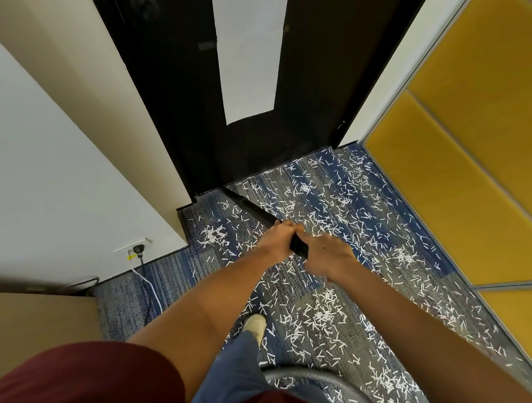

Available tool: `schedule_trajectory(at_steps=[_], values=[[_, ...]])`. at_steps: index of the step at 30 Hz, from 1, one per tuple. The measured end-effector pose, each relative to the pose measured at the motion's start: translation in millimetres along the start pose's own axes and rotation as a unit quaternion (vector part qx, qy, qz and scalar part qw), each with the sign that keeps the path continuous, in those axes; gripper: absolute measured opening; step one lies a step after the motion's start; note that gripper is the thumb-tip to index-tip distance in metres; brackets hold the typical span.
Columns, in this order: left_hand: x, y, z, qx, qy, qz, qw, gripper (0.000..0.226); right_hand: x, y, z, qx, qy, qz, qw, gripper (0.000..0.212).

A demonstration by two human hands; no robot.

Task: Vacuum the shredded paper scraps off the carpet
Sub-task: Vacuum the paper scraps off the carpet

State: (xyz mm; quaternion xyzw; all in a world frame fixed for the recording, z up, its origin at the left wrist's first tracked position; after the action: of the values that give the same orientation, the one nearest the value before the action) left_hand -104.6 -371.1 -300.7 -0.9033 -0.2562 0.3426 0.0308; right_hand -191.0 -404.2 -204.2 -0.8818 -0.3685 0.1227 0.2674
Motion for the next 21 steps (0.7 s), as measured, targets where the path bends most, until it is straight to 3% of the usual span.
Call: schedule_trajectory(at_steps=[9,21], values=[[6.4,-0.2,-4.0,0.003,0.036,0.047,0.998,0.019,5.6,-1.4,5.0,0.003,0.025,-0.004,1.000,0.076],[-1.0,-50.2,9.7,-0.011,0.082,0.038,0.996,0.019,-2.2,-43.4,24.2,-0.009,-0.016,-0.063,0.998,0.073]])
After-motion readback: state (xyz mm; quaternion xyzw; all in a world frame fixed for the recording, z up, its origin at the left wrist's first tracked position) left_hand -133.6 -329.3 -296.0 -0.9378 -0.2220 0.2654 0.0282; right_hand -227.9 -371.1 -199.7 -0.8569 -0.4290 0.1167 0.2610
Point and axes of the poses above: each hand's wrist, its own y-axis towards the middle knuckle, its own z-axis out of the palm, x = y × z, the point moved 3 cm from there along y, towards the middle knuckle, and after that the axes turned 11 degrees about -x, right-handed, at the moved point
